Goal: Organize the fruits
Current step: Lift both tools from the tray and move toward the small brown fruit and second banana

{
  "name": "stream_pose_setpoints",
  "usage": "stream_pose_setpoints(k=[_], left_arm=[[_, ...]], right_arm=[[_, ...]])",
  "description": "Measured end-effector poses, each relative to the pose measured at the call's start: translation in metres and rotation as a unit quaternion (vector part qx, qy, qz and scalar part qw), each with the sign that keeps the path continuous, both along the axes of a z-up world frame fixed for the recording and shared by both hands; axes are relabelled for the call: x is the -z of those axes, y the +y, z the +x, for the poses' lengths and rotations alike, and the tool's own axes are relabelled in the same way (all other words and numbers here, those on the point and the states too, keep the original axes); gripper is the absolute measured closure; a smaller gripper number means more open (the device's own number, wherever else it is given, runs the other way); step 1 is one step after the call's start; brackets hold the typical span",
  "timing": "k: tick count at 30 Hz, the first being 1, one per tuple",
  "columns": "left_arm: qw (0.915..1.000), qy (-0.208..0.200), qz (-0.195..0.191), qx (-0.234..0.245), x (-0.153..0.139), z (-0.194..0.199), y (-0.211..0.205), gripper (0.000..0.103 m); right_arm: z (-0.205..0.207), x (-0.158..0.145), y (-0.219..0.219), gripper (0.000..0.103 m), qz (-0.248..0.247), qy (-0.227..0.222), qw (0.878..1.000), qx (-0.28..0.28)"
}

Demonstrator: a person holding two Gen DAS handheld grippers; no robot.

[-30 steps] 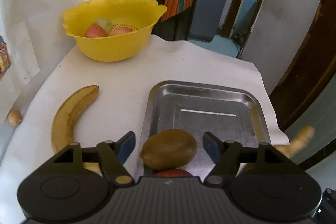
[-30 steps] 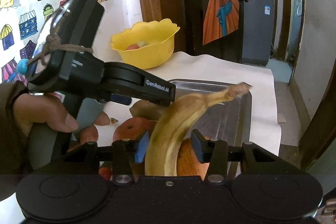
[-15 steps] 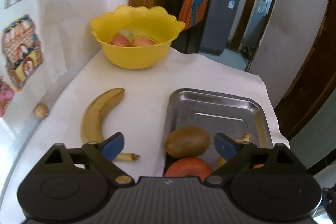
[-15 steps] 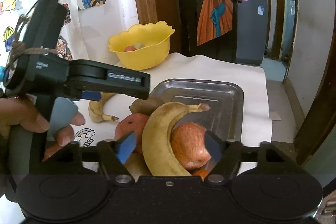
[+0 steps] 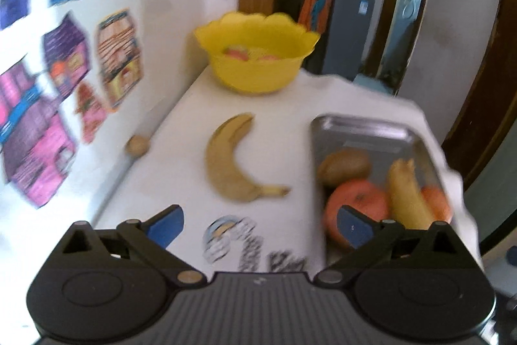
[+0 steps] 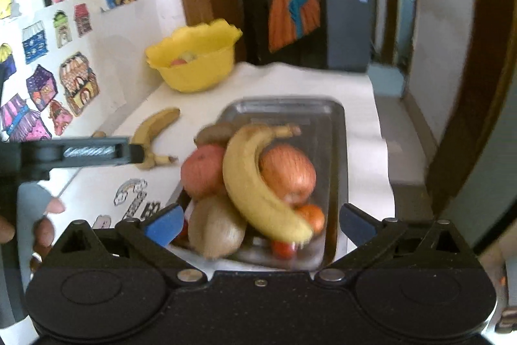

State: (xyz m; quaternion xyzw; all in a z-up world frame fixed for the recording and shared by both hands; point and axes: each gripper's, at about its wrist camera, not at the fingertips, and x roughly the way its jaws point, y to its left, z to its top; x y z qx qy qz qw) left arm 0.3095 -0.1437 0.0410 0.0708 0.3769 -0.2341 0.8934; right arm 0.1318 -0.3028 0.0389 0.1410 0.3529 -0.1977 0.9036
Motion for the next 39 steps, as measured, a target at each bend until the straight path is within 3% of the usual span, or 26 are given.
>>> stream_pose_setpoints(k=[8, 14, 20, 29, 39], left_arm=[[0.9976, 0.029, 0.054, -0.031, 0.018, -0.003, 0.045, 0.001], [0.9926, 0.045, 0.096, -0.059, 0.028, 0.002, 0.062, 0.001], [0.9914, 0.046, 0.102, -0.069, 0.031, 0.002, 0.075, 0.001], [0.9898, 0.044, 0.109, -0.081, 0.030, 0.010, 0.075, 0.001], [0.9914, 0.018, 0.103, -0.079, 0.030, 0.031, 0.064, 0.001]], right_arm=[[-0.002, 0.018, 0.025, 0.001, 0.031, 0.072, 0.997, 0.011], [0.010, 0.026, 0.037, 0.001, 0.076, 0.090, 0.993, 0.011], [0.025, 0.033, 0.047, 0.001, 0.105, 0.114, 0.988, 0.008], [0.051, 0.024, 0.055, 0.001, 0.115, 0.102, 0.988, -0.008], [0.102, -0.002, 0.054, 0.001, 0.034, 0.035, 0.996, -0.080]])
